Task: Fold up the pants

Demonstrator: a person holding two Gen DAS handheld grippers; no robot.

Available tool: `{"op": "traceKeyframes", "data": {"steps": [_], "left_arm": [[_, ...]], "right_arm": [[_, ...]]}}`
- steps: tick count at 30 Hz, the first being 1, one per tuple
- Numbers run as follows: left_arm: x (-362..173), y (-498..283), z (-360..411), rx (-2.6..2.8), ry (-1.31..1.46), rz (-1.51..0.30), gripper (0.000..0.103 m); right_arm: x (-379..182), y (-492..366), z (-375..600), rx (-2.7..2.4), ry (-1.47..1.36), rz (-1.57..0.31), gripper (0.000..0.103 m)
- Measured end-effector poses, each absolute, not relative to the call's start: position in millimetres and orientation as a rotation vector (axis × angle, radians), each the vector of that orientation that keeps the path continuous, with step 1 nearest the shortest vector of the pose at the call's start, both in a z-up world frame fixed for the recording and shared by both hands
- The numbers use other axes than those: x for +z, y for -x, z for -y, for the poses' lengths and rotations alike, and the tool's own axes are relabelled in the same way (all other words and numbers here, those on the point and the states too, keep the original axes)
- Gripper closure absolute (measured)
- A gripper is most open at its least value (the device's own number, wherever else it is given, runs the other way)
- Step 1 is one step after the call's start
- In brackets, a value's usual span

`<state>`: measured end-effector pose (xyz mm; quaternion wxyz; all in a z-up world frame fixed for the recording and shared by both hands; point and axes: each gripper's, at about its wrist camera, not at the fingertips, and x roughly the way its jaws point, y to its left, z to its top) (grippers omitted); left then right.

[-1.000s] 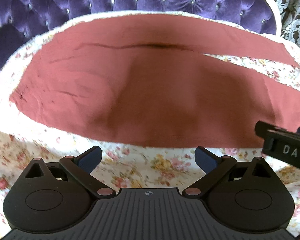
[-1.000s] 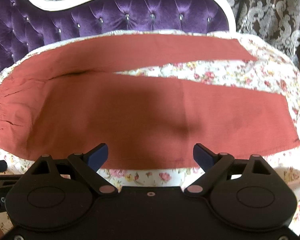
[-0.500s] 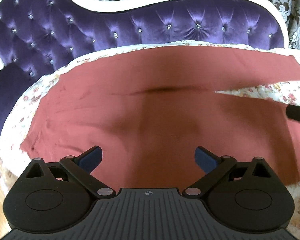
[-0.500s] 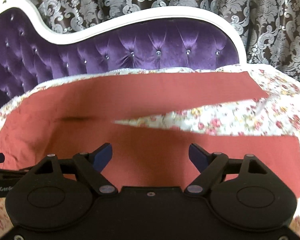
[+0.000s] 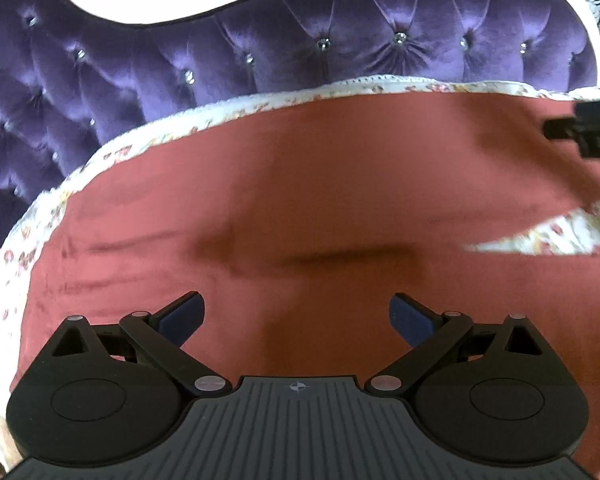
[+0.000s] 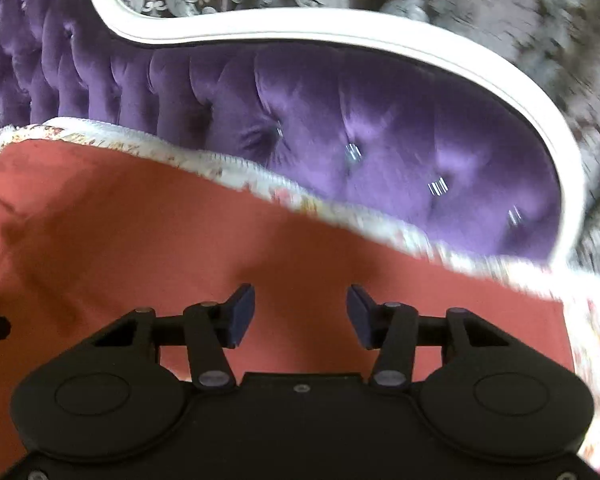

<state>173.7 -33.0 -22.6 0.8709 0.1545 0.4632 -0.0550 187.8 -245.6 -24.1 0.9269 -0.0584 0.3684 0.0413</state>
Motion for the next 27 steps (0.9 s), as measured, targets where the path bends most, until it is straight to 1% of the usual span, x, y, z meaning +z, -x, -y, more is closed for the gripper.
{"op": "traceKeyframes", "data": {"steps": [3, 6, 10, 14, 17, 19, 22, 23, 25, 26, 27], "left_arm": [[-27.7, -188.9, 30.3, -0.145, -0.296, -0.986, 0.003], [-31.0, -198.5, 26.3, -0.148, -0.272, -0.999, 0.009], [-32.2, -202.7, 21.9, -0.167, -0.233, -1.031, 0.009], [-39.8, -206.6, 12.5, -0.251, -0.116, -1.140, 0.009], [-45.7, -207.9, 9.6, -0.228, -0.143, -1.141, 0.009], [-50.7, -209.8, 6.7, -0.208, -0.160, -1.146, 0.009], [-54.8, -212.8, 0.0, -0.213, -0.132, -1.158, 0.009], [-54.0, -213.0, -0.2, -0.212, -0.137, -1.156, 0.009], [-52.5, -213.6, -1.0, -0.211, -0.143, -1.149, 0.009], [-51.8, -213.8, -1.5, -0.211, -0.138, -1.145, 0.009], [-51.5, -214.5, -0.8, -0.212, -0.132, -1.143, 0.009]], "right_arm": [[-32.9, -223.9, 243.4, 0.144, 0.154, -0.728, 0.043], [-43.2, -258.8, 243.3, 0.205, 0.169, -0.729, 0.043], [-55.9, -287.7, 239.4, 0.290, 0.221, -0.734, 0.042], [-67.0, -310.0, 236.8, 0.377, 0.274, -0.785, 0.040], [-74.7, -322.1, 237.4, 0.408, 0.304, -0.813, 0.038], [-77.4, -329.6, 240.7, 0.443, 0.290, -0.829, 0.036], [-78.5, -340.6, 250.8, 0.517, 0.220, -0.868, 0.037], [-79.1, -344.2, 255.1, 0.545, 0.177, -0.892, 0.040], [-76.9, -345.6, 261.5, 0.576, 0.121, -0.899, 0.054], [-74.8, -345.2, 262.6, 0.583, 0.113, -0.904, 0.077], [-73.4, -344.6, 263.8, 0.587, 0.100, -0.912, 0.088]]}}
